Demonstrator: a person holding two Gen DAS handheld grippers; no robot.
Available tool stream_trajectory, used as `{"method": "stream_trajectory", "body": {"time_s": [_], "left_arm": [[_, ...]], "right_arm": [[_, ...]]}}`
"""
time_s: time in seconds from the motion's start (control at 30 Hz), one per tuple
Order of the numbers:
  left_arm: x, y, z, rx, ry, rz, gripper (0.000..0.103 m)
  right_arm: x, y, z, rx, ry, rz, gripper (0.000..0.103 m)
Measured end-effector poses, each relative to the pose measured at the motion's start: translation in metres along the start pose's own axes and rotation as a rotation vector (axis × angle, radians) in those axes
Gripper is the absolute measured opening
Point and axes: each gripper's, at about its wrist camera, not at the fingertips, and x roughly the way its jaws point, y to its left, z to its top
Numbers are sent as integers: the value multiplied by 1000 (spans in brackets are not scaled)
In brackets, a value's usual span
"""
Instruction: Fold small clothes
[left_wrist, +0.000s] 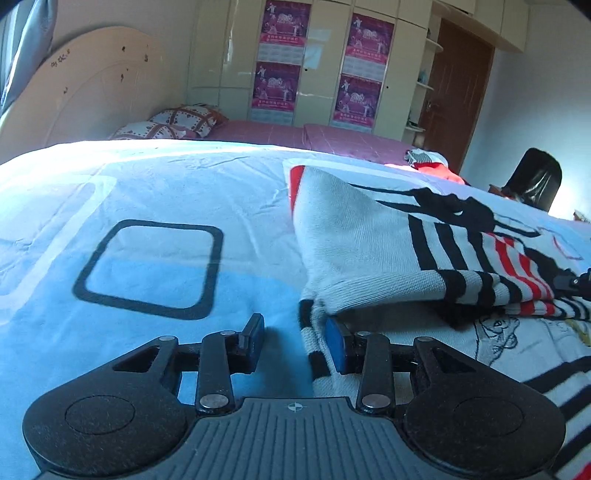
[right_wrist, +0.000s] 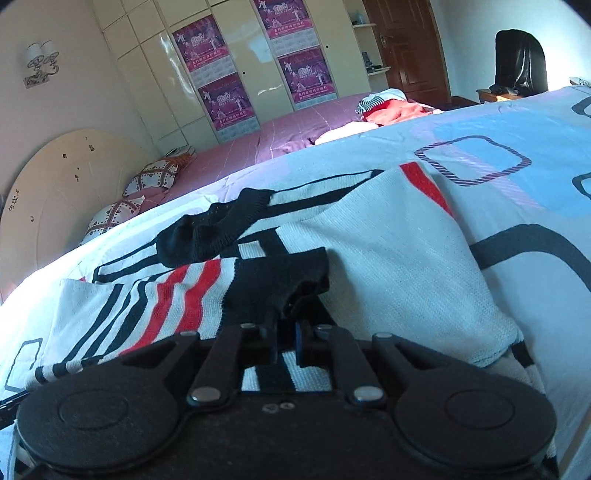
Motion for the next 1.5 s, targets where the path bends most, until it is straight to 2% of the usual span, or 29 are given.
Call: {"method": "stream_trajectory", "body": {"time_s": [0.1,0.17,0.27,0.4,0.5,0.57,0.63,0.67,0.7,0.77,0.83,0.9,0.93,1.0,1.03,1.07,1.1,1.13,1.17,1.23,1.33,1.37,1.4,1.43,1.5], "left_arm": [[-18,12,12,-4,-83,6,37],[-9,13,31,-3,-103,-29,37],[33,12,65,-56,-84,-94,37],[85,10,90,-124,-59,-119,37],[119,9,95,-155,-4,-109,37],[136,14,94,-202,33,-132,37],[143,15,93,-225,29,-165,37],[145,16,94,-225,29,-177,22],[146,18,95,-237,26,-188,7],[141,21,93,-269,-19,-194,7],[140,21,88,-254,-34,-169,7],[145,22,82,-259,-27,-149,8],[146,23,82,-262,-27,-148,10],[145,25,84,-268,-22,-143,14],[141,29,86,-266,-25,-133,20],[133,31,87,-254,-44,-91,33],[122,27,90,-213,-88,-21,38],[110,21,93,-151,-138,23,40],[103,14,98,-99,-163,8,40],[100,-8,105,18,-166,-44,40],[113,-38,105,158,-112,-109,40],[120,-42,102,181,-73,-117,40],[133,-45,99,203,-13,-87,43],[136,-41,96,191,-40,-77,56],[134,-29,102,120,-19,-98,60]], "right_arm": [[-21,-6,8,-8,-85,-12,24],[-18,-16,17,24,-78,19,32],[1,-23,26,75,-27,42,38],[16,-29,28,103,-5,53,38],[22,-29,27,96,1,82,31],[27,-26,28,67,6,87,26],[31,-23,29,29,11,83,15],[32,-21,30,7,12,78,7],[32,-20,31,-12,5,76,6],[25,-16,34,-45,-39,75,5],[19,-10,36,-91,-90,50,5],[28,-9,31,-130,-57,-31,4],[35,-12,28,-132,-28,-51,4],[33,-12,26,-136,-32,-53,5],[31,-11,29,-134,-25,-56,5],[27,-11,31,-124,-36,-65,11],[20,-10,34,-122,-72,-70,18],[13,-8,36,-132,-110,-66,18],[9,-6,39,-142,-129,-42,18],[14,3,41,-166,-112,-6,18],[27,22,34,-240,-67,18,16],[32,26,29,-270,-54,5,14],[37,28,25,-300,-35,-32,17],[40,26,21,-311,-31,-61,17],[37,15,22,-276,-47,-67,17]]}}
